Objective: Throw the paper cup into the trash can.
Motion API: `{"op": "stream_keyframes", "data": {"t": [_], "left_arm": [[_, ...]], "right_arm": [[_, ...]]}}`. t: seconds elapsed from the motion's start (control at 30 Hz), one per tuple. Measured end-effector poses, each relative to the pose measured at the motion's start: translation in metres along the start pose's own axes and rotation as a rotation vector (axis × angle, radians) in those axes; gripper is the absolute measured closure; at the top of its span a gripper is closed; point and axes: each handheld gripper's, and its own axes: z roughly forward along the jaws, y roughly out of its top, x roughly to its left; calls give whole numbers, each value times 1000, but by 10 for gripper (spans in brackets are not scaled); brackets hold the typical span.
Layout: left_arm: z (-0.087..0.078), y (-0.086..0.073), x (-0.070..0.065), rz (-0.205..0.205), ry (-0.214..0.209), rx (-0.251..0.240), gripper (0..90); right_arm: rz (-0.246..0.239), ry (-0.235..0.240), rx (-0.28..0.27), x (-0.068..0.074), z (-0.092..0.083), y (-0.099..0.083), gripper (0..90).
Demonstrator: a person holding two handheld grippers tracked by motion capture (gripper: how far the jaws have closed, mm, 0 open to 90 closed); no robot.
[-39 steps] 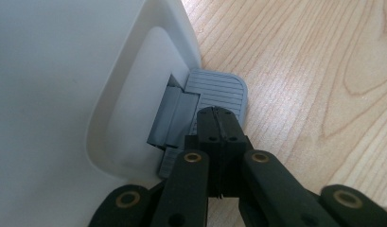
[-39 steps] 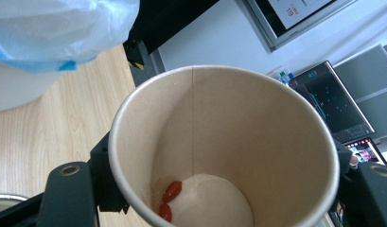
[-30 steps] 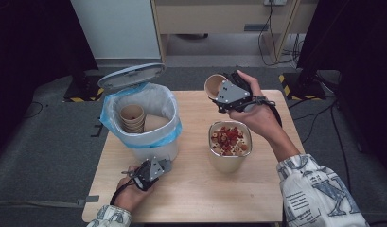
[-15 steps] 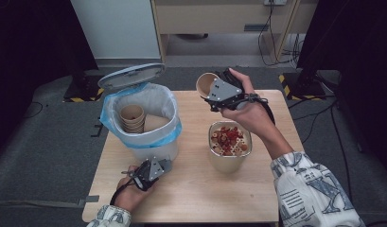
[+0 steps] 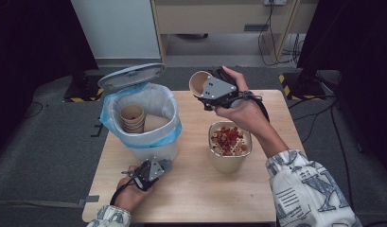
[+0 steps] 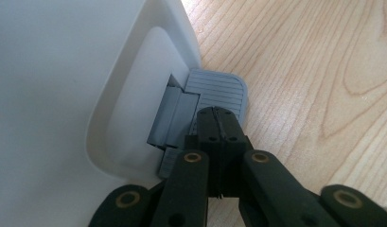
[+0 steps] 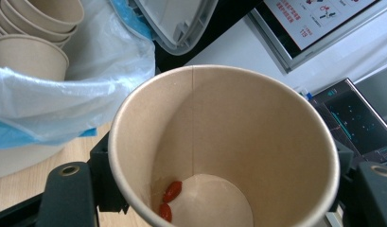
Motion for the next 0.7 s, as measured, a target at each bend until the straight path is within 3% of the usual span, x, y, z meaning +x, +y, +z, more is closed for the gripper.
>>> {"op": "stream_keyframes", "data": {"t": [0.7], "left_arm": [[0,0,0,1,1,0,895]], "right_arm": [[28,42,-50,11,16,21,273]]}}
